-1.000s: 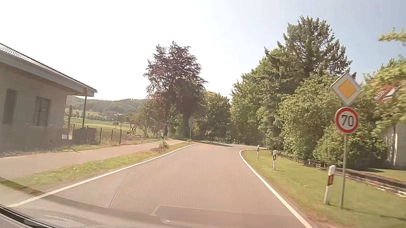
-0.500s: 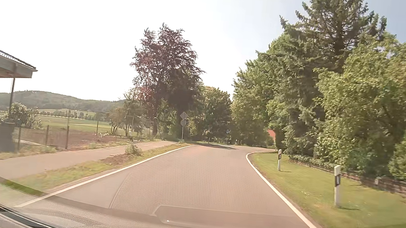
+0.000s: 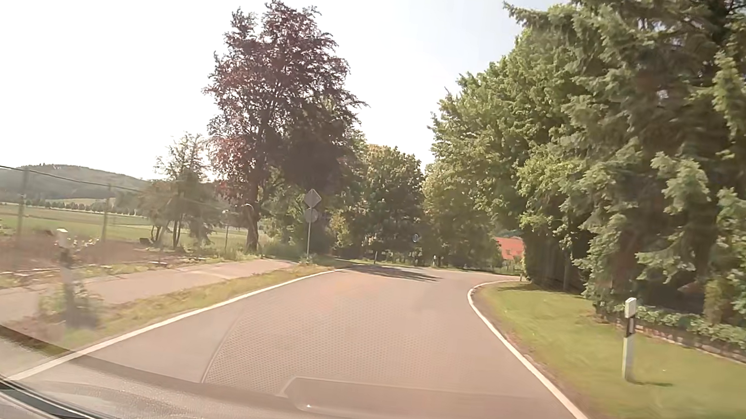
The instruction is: Follow the waypoints while adhering to traffic rules and regulations
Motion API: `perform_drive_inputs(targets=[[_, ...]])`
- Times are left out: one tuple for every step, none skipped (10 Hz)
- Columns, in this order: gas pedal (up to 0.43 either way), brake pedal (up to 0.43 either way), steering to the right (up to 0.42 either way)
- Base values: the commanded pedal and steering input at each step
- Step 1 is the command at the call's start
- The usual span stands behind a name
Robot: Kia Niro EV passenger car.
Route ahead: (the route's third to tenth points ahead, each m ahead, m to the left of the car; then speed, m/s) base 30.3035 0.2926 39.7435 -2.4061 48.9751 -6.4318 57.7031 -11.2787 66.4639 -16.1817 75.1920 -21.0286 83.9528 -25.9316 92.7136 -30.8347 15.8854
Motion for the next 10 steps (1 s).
perform_drive_inputs(targets=[[0.118, 0.000, 0.024], [0.118, 0.000, 0.029], [0.130, 0.000, 0.031], [0.150, 0.000, 0.032], [0.169, 0.000, 0.033], [0.177, 0.000, 0.034], [0.189, 0.000, 0.036], [0.197, 0.000, 0.040], [0.197, 0.000, 0.041], [0.220, 0.000, 0.042]])
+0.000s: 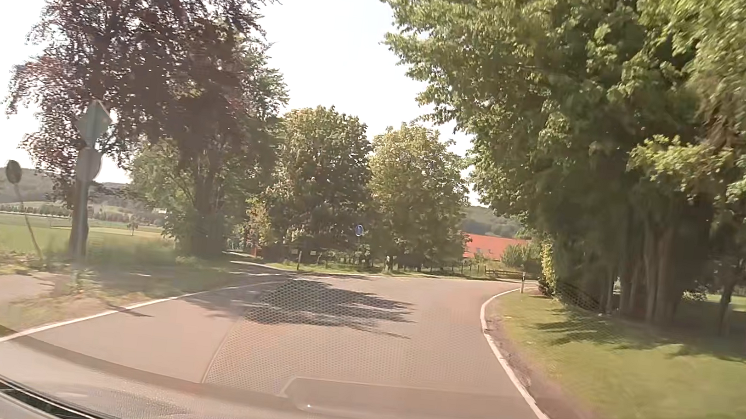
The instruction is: Follow the waypoints while adhering to traffic rules and regulations
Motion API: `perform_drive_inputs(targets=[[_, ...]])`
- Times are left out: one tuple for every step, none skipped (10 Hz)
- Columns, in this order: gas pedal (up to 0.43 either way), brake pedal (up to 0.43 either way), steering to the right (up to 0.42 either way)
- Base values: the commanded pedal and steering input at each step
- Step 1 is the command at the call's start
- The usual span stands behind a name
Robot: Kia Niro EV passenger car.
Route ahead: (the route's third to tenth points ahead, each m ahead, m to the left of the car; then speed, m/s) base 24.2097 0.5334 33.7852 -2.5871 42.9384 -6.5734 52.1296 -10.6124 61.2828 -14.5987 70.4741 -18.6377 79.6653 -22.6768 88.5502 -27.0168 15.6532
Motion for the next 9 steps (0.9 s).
perform_drive_inputs(targets=[[0.220, 0.000, 0.043], [0.220, 0.000, 0.043], [0.220, 0.000, 0.043], [0.220, 0.000, 0.043], [0.220, 0.000, 0.050], [0.220, 0.000, 0.058], [0.220, 0.000, 0.063], [0.240, 0.000, 0.063], [0.248, 0.000, 0.060]])
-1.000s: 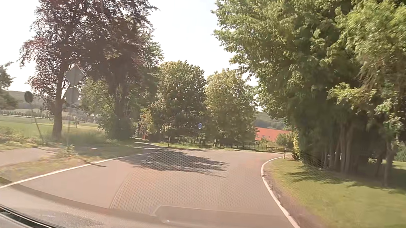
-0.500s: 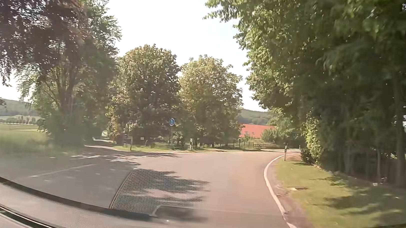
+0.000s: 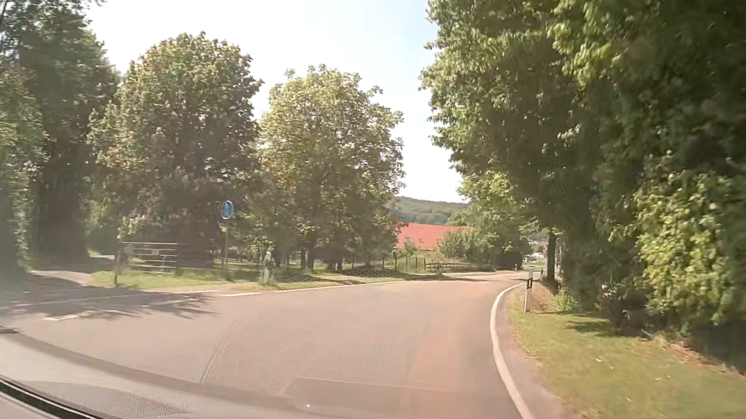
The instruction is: Follow the waypoints while adhering to traffic rules and regulations
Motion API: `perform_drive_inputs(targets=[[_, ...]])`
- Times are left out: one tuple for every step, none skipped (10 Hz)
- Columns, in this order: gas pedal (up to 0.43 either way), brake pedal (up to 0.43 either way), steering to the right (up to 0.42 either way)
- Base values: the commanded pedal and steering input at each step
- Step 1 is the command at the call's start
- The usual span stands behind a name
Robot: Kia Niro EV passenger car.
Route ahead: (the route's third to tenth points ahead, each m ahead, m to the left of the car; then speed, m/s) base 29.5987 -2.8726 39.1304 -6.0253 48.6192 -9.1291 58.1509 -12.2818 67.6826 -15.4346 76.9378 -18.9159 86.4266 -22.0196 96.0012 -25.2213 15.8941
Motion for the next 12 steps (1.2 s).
perform_drive_inputs(targets=[[0.260, 0.000, 0.060], [0.268, 0.000, 0.061], [0.268, 0.000, 0.061], [0.280, 0.000, 0.061], [0.299, 0.000, 0.060], [0.311, 0.000, 0.059], [0.311, 0.000, 0.054], [0.311, 0.000, 0.049], [0.311, 0.000, 0.044], [0.311, 0.000, 0.044], [0.319, 0.000, 0.041], [0.331, 0.000, 0.038]])
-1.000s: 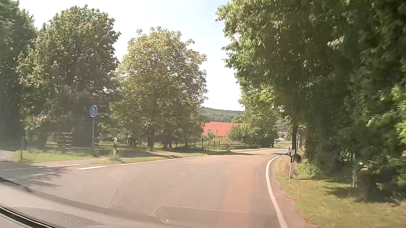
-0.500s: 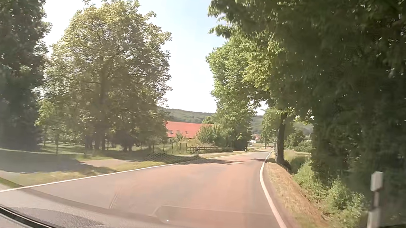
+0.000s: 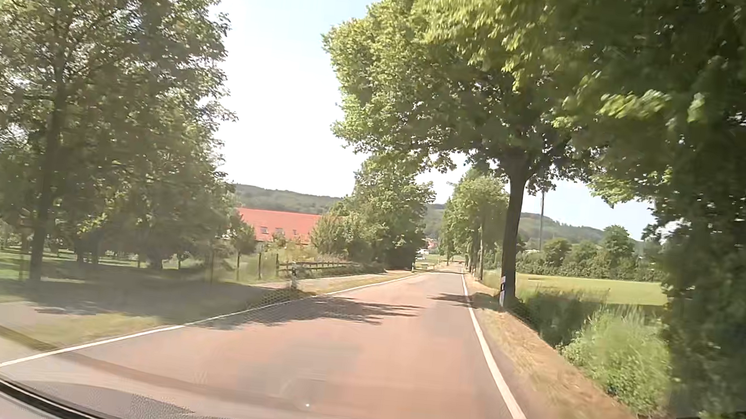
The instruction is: Follow the waypoints while adhering to traffic rules and regulations
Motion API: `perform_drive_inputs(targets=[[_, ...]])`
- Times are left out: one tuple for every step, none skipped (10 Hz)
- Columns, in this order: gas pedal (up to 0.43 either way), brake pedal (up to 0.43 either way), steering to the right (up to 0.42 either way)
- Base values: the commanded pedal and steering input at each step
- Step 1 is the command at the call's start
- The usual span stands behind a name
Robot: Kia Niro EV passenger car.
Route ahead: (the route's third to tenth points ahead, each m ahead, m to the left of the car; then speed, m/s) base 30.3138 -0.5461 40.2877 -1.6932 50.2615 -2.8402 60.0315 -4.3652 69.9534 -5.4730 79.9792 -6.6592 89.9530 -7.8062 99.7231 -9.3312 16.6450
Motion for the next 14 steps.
perform_drive_inputs(targets=[[0.339, 0.000, 0.036], [0.350, 0.000, 0.035], [0.350, 0.000, 0.033], [0.350, 0.000, 0.031], [0.358, 0.000, 0.025], [0.358, 0.000, 0.020], [0.358, 0.000, 0.020], [0.350, 0.000, 0.017], [0.339, 0.000, 0.015], [0.339, 0.000, 0.013], [0.331, 0.000, 0.011], [0.331, 0.000, 0.009], [0.331, 0.000, 0.007], [0.331, 0.000, 0.005]])
